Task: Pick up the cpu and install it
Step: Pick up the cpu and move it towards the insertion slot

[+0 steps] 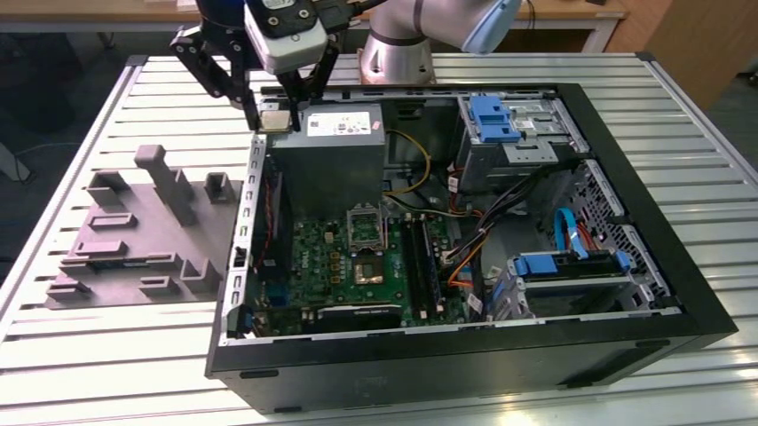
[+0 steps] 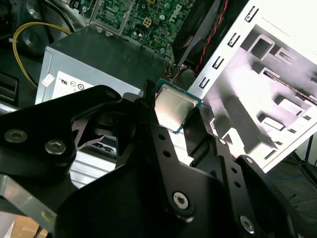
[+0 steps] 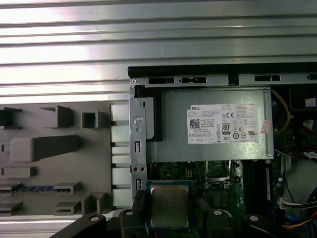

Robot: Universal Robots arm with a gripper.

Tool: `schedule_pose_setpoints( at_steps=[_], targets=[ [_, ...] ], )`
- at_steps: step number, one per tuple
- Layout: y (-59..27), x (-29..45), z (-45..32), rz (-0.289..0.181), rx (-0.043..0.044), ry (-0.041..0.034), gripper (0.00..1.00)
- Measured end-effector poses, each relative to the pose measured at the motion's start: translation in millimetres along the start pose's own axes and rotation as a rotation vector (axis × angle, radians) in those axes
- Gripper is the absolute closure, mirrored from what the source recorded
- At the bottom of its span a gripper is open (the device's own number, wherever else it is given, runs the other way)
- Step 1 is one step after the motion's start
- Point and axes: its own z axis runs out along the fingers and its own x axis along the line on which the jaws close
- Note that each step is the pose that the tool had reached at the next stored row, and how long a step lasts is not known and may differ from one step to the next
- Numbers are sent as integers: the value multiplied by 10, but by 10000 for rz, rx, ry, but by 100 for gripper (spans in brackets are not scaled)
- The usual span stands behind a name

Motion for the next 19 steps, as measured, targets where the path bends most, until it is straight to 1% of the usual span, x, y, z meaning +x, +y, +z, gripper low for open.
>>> schedule_pose_setpoints(
  at_steps=[6, 11, 14, 19],
  targets=[
    [-40, -1, -2, 0, -1, 0, 53],
    [-44, -18, -2, -1, 0, 0, 53],
    [-42, -56, -2, 1, -1, -1, 53],
    [-38, -151, -4, 0, 0, 0, 53]
  ],
)
